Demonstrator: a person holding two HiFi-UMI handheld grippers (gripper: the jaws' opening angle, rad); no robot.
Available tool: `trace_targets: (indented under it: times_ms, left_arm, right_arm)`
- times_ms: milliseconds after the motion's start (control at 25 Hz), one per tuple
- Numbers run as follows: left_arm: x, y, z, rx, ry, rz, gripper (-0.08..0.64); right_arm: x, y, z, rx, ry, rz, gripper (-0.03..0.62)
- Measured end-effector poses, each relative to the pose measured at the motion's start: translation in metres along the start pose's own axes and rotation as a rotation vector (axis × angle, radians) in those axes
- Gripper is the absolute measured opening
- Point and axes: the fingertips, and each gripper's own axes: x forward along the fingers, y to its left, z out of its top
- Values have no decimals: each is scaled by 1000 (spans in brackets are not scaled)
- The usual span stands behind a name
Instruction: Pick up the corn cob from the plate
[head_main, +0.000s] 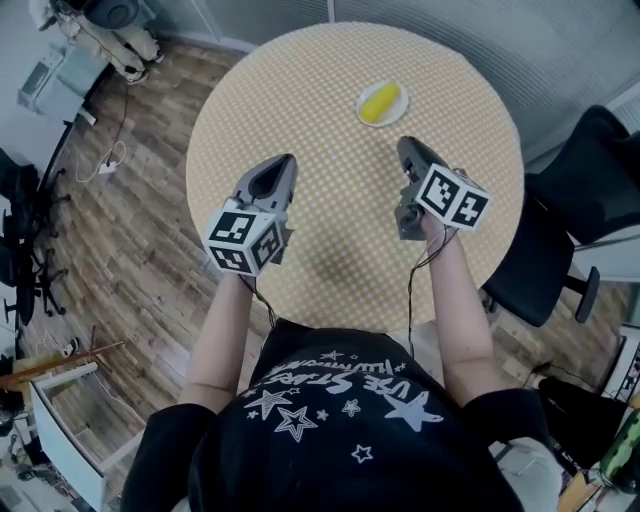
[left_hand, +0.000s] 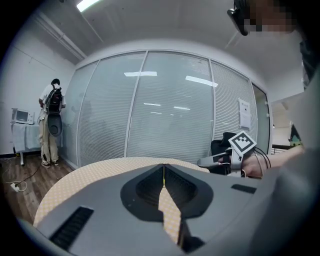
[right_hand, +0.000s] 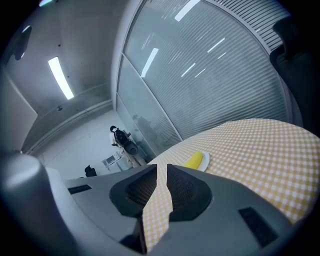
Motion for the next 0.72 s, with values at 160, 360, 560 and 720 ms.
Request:
trace_targets:
  times_ms: [160,360,560,720]
  left_arm:
    - [22,19,9,15,4,-44,11]
    - [51,56,13,-6,5,-70,11]
    - [84,76,3,2,44,-115,11]
    - [108,89,-9,21,85,-146,11]
  right_arm:
    - [21,-9,4,47,13,-52,58]
    - [60,-24,-5,94,73,-125,58]
    - [95,-36,-9,94,134,-176,106]
    - [124,-47,-11,99,190,-212,184]
